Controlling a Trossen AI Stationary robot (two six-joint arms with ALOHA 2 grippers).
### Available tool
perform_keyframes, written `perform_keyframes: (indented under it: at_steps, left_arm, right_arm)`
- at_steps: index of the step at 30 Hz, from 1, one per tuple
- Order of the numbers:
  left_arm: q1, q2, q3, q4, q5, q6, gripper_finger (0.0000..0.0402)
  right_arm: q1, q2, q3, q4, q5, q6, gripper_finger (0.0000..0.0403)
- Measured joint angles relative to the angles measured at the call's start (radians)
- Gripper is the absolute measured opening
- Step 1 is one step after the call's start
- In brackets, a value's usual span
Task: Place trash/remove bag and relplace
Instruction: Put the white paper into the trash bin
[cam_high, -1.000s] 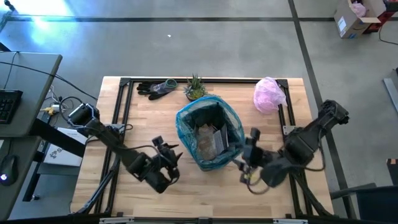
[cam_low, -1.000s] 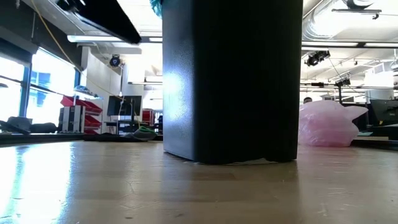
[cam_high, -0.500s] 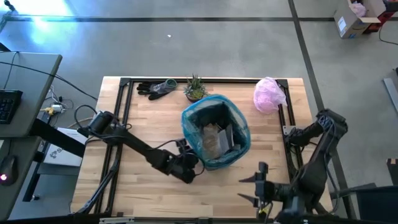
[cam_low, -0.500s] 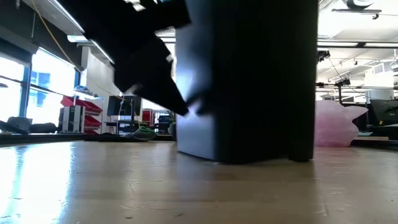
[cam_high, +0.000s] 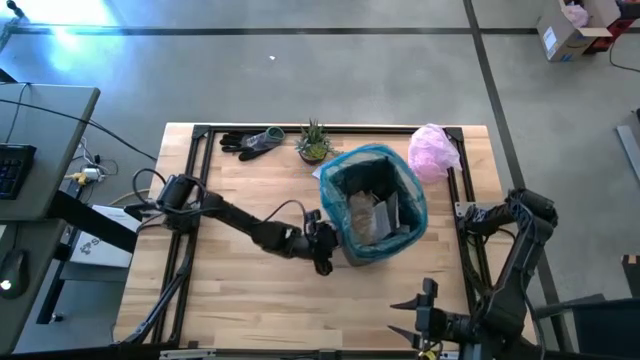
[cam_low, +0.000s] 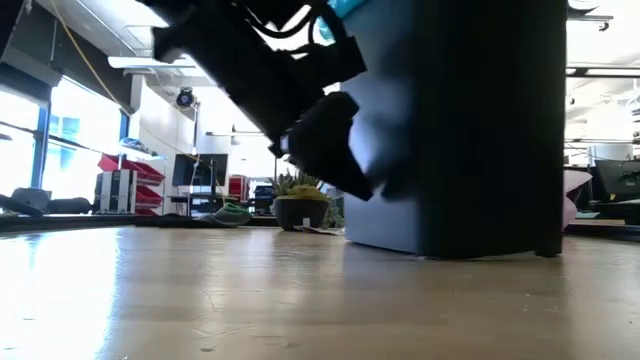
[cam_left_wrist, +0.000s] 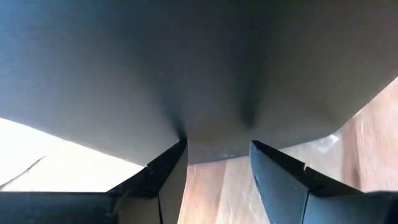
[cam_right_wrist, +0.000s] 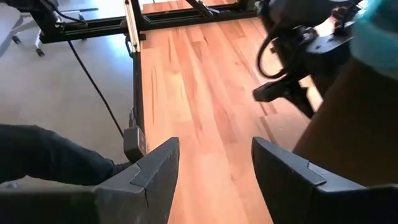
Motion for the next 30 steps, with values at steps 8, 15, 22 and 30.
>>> perform_keyframes:
  at_steps: [8, 15, 22, 30]
  left_arm:
    - [0.087, 0.000, 0.000, 0.111, 0.113, 0.036, 0.0159]
    - [0.134, -0.014, 0.000, 0.035, 0.245, 0.078, 0.0159]
    - [0.084, -0.149, 0.000, -0.267, 0.076, 0.149, 0.0159]
    - [0.100, -0.388, -0.140, -0.222, -0.019, 0.159, 0.0158]
  right_arm:
    - [0.009, 0.033, 0.000, 0.000, 0.024, 0.057, 0.0187]
    - [-0.007, 0.039, 0.000, 0.000, 0.030, 0.058, 0.0187]
    - [-0.007, 0.039, 0.000, -0.002, 0.027, 0.057, 0.0187]
    - [-0.007, 0.039, 0.000, -0.038, 0.034, 0.057, 0.0187]
